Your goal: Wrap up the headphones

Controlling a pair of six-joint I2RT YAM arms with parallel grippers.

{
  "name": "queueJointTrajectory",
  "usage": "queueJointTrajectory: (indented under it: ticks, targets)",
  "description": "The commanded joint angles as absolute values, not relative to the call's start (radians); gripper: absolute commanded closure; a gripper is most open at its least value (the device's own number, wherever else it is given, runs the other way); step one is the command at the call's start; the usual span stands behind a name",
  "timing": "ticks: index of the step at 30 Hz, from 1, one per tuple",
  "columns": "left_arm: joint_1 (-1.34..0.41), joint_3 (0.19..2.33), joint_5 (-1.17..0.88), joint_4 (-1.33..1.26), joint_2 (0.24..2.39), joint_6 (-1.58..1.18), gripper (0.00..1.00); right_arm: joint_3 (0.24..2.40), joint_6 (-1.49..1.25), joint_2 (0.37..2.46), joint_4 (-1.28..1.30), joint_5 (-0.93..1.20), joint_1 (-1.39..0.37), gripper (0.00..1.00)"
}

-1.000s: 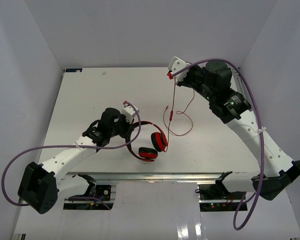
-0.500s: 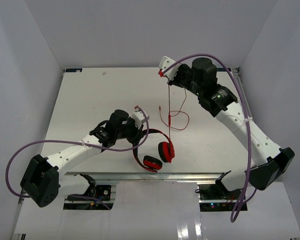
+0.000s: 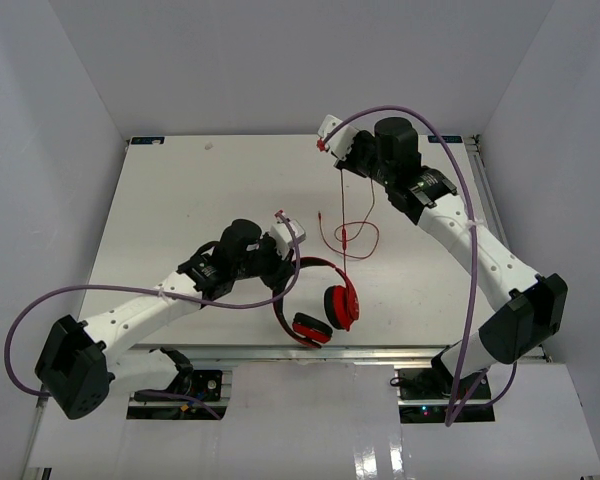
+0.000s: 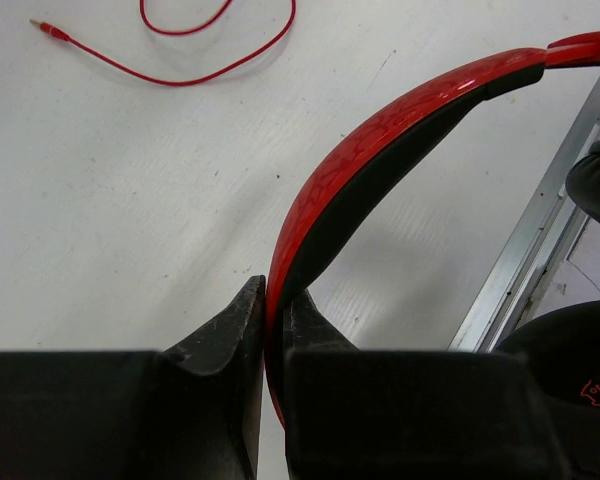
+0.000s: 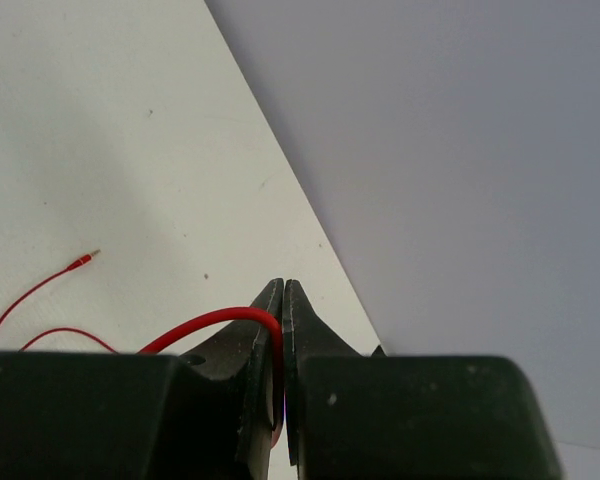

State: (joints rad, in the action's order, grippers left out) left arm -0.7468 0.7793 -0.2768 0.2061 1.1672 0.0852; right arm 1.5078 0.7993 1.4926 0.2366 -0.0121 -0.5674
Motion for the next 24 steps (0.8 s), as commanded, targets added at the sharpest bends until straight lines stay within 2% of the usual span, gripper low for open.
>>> queueJointTrajectory:
  ticks: [1, 10, 15, 24]
  targets:
    - [-0.770, 0.842, -0.334, 0.189, 1.073, 0.064, 1.00, 1.482, 0.760, 1.511, 0.161, -0.001, -0.514, 0.92]
    - [-0.782, 0.914, -0.367, 0.173, 0.993, 0.011, 1.00, 1.376, 0.660, 1.513, 0.164, 0.130, -0.436, 0.92]
    - [-0.784, 0.990, -0.289, 0.126, 0.946, -0.069, 1.00, 1.313, 0.555, 1.475, 0.163, 0.254, -0.385, 0.92]
    - [-0.784, 1.167, -0.060, 0.119, 0.954, -0.253, 1.00, 1.176, 0.289, 1.439, 0.068, 0.750, -0.256, 0.92]
